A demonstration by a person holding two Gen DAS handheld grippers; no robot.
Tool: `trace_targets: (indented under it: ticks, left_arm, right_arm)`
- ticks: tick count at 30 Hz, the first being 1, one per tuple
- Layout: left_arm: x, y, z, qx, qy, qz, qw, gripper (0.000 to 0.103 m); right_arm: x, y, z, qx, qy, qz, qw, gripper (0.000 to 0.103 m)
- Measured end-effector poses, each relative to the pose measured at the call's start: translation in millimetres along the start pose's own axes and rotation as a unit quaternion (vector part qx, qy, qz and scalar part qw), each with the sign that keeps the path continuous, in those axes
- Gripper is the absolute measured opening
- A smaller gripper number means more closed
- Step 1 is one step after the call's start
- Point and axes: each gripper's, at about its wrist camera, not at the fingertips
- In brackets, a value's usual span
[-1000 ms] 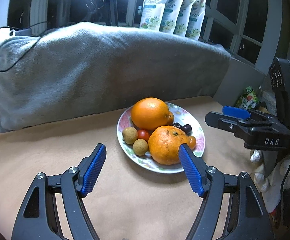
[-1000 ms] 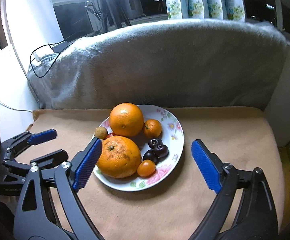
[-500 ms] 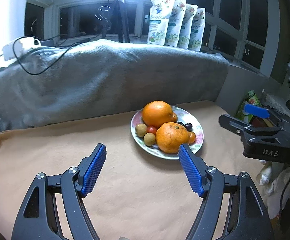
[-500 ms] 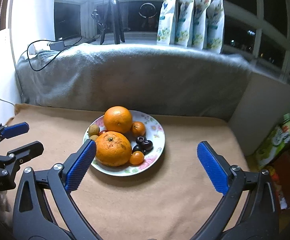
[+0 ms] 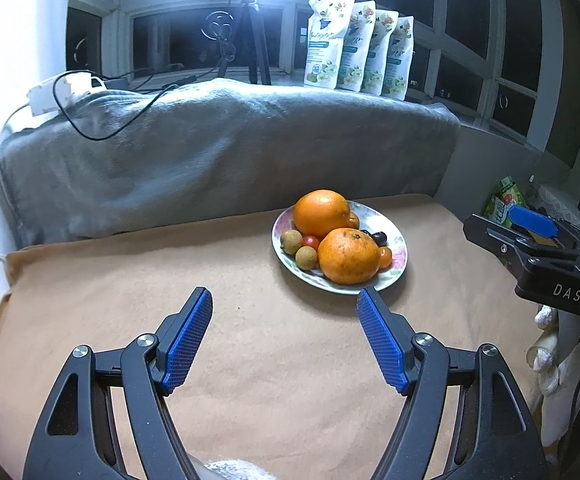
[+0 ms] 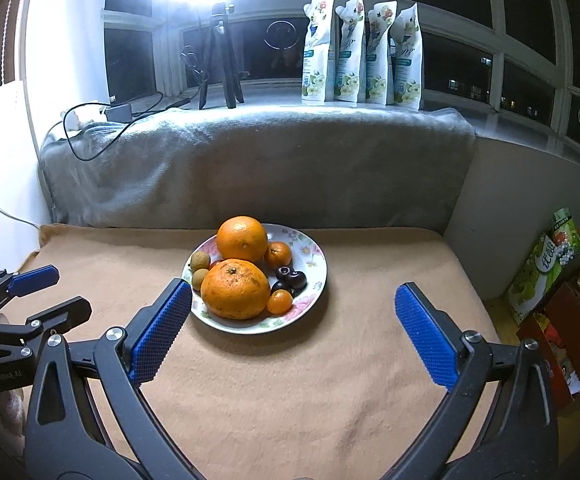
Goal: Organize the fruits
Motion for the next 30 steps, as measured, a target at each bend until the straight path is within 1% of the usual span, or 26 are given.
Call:
trace_targets:
  ticks: [5, 12, 30]
  left_arm:
    - [-6, 1, -1, -0.004, -0.001, 0.006, 1.0, 0.075]
    - [-9, 4, -2, -0.008, 0.003, 0.006, 0.9999, 0.076]
    - [-17, 4, -1, -0.006, -0.008, 0.012, 0.9999, 0.076]
  right_arm:
    - [-3, 1, 0, 0.002, -0.003, 0.0, 1.0, 0.103]
    - [-7, 3, 2, -0.002, -0.008, 0.001, 1.0, 0.103]
    - [-14, 10, 2, -0.011, -0.013, 0.0, 1.0, 0.103]
Point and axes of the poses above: each gripper's, at about its wrist camera, not at the fingertips, and x roughly the way its jaws point, y to its left, z to its top, and after that the axes turned 11 degrees about -y, right-handed
